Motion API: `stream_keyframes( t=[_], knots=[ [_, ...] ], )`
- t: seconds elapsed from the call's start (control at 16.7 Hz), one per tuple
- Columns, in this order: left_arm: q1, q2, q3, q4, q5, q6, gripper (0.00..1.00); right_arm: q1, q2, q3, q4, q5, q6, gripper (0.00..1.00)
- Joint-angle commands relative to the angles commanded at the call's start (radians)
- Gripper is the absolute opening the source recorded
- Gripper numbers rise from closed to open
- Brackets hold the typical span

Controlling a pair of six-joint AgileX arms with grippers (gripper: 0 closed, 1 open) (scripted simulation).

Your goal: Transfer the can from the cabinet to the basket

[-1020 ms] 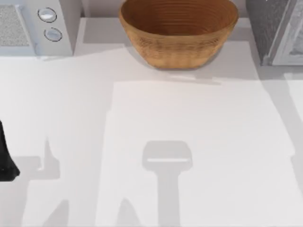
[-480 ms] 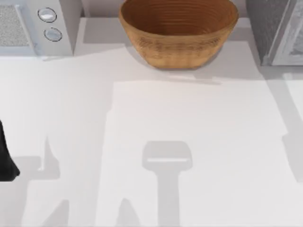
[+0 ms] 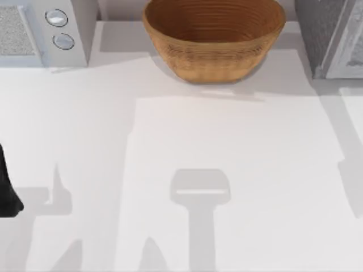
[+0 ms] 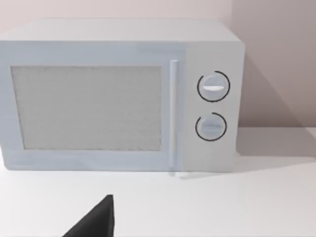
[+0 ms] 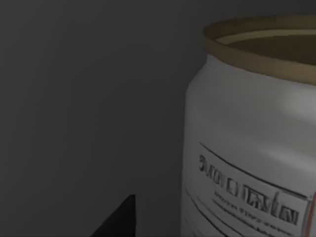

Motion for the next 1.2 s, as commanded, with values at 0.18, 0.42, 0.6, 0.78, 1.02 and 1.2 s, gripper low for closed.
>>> stream_keyframes(
  t=[0.18, 0.42, 0.6, 0.78, 1.02, 1.2],
  knots=[
    [0.000, 0.000, 0.000, 0.000, 0.000, 0.000, 1.00, 0.000, 0.000, 0.000, 0.000, 0.000, 0.000, 0.47],
    [0.000, 0.000, 0.000, 0.000, 0.000, 0.000, 1.00, 0.000, 0.000, 0.000, 0.000, 0.000, 0.000, 0.17],
    [0.000, 0.000, 0.000, 0.000, 0.000, 0.000, 1.00, 0.000, 0.000, 0.000, 0.000, 0.000, 0.000, 0.00],
    [0.000, 0.000, 0.000, 0.000, 0.000, 0.000, 1.00, 0.000, 0.000, 0.000, 0.000, 0.000, 0.000, 0.00],
    [0.000, 0.000, 0.000, 0.000, 0.000, 0.000, 1.00, 0.000, 0.000, 0.000, 0.000, 0.000, 0.000, 0.00],
    [0.000, 0.000, 0.000, 0.000, 0.000, 0.000, 1.00, 0.005, -0.016, -0.005, -0.010, 0.004, 0.001, 0.00]
  ],
)
